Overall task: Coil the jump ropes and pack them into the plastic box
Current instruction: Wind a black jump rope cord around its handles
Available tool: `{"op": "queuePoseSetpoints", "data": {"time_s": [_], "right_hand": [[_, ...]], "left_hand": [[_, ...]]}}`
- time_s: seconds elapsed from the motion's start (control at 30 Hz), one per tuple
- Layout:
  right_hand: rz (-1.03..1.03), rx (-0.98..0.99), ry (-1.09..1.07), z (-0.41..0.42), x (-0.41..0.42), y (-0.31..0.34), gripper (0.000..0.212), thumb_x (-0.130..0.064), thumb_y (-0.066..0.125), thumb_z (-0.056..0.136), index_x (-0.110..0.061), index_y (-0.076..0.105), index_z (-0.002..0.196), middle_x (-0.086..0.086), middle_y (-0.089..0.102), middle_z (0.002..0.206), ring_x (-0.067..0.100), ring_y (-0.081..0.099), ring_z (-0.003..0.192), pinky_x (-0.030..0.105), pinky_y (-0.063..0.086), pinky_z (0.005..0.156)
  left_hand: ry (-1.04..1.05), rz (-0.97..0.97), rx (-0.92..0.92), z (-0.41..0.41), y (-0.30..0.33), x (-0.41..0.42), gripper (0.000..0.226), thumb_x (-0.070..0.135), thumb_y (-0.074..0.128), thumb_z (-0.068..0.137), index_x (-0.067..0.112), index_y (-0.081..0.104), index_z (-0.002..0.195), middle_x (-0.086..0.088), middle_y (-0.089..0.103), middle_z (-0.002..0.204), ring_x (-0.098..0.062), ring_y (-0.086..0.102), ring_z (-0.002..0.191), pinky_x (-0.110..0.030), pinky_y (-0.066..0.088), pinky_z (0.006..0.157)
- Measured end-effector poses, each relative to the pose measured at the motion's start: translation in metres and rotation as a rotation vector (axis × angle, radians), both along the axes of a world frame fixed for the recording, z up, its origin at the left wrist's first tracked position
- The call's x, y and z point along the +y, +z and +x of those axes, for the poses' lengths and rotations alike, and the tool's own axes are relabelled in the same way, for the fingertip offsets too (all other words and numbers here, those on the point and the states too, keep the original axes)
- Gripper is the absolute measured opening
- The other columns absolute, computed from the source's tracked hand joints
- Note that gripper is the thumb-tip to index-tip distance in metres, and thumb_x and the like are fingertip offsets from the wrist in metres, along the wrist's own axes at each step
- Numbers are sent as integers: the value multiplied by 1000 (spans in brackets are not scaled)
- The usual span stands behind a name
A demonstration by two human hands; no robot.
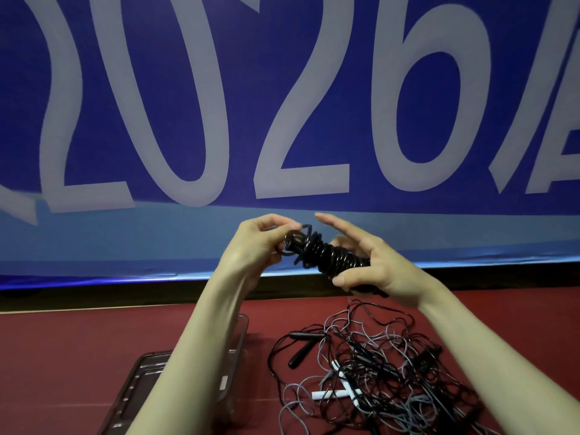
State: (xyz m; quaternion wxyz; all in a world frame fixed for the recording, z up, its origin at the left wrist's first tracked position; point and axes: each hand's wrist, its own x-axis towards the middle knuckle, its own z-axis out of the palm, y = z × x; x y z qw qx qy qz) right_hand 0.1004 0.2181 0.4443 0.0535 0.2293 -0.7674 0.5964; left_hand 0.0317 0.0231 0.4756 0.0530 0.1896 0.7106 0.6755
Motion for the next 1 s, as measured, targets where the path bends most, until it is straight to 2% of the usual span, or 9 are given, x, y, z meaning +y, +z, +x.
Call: {"op": "queuePoseSetpoints", "data": {"time_s": [0.07, 0.13, 0.23, 0.4, 0.6, 0.67, 0.77, 0.87, 1.0], "right_hand": [[-25, 5, -1, 2, -2, 4, 83, -5, 67, 75, -49, 42, 140, 9, 59, 93, 28, 56, 63, 37, 52, 57], [-43, 10, -30, 3, -3, 5, 79, -7, 64, 75, -50, 45, 138, 11, 57, 94, 27, 55, 62, 36, 50, 53], [-73, -8, -66, 1, -3, 3, 72, -6, 60, 76, -47, 51, 134, 5, 53, 81, 18, 49, 58, 29, 39, 46], [-82, -65, -100, 3, -2, 3, 61, -6, 59, 76, -39, 55, 126, -8, 55, 61, 9, 46, 48, 23, 33, 42], [-124, -120, -60, 0, -6, -3, 74, -6, 56, 74, -51, 50, 133, 13, 51, 83, 20, 48, 58, 24, 34, 41], [-119, -136, -50, 1, -12, -5, 71, -6, 54, 74, -51, 54, 129, 10, 50, 74, 16, 46, 54, 22, 32, 40], [-102, -149, -82, -1, -17, -8, 65, 0, 53, 79, -49, 58, 122, 9, 46, 68, 17, 41, 53, 23, 26, 42], [-104, -144, -150, -5, -16, -10, 65, 9, 48, 86, -47, 60, 119, 9, 46, 69, 15, 40, 51, 24, 25, 43], [-167, -143, -217, -11, -14, -9, 62, 8, 50, 86, -43, 62, 119, 11, 50, 77, 17, 43, 53, 25, 24, 41]], "left_hand": [[-64, -43, -10, 4, -4, 5, 34, -11, 50, 83, 15, 66, 70, 0, 53, 59, -7, 36, 50, -14, 25, 40], [-90, -87, -6, 6, -5, 8, 27, -10, 51, 84, 11, 65, 75, 2, 58, 55, -5, 37, 47, -14, 24, 40], [-74, -165, 39, 6, -5, 9, 9, 0, 59, 87, 8, 61, 83, -1, 65, 59, -5, 40, 47, -15, 26, 43], [-22, -277, 96, 7, -6, 5, 18, 4, 58, 88, 13, 60, 72, 1, 68, 62, -1, 41, 46, -19, 26, 47], [-25, -455, 193, 6, -1, -5, 20, 10, 62, 91, 7, 61, 71, -2, 69, 67, 4, 45, 40, -6, 30, 41], [-43, -525, 195, 2, -1, -10, 21, 8, 62, 90, 6, 62, 69, -3, 67, 66, 4, 46, 40, -8, 32, 44], [-16, -630, 179, -3, -3, -17, 25, 19, 66, 88, 12, 65, 64, 2, 65, 62, 2, 44, 43, -11, 31, 43], [39, -539, 133, -6, -6, -20, 24, 22, 68, 88, 13, 65, 66, 7, 62, 57, -1, 42, 46, -12, 29, 43], [-19, -456, 117, -2, -2, -18, 4, 17, 71, 85, 14, 69, 85, 3, 73, 78, -3, 57, 67, -17, 39, 58]]}}
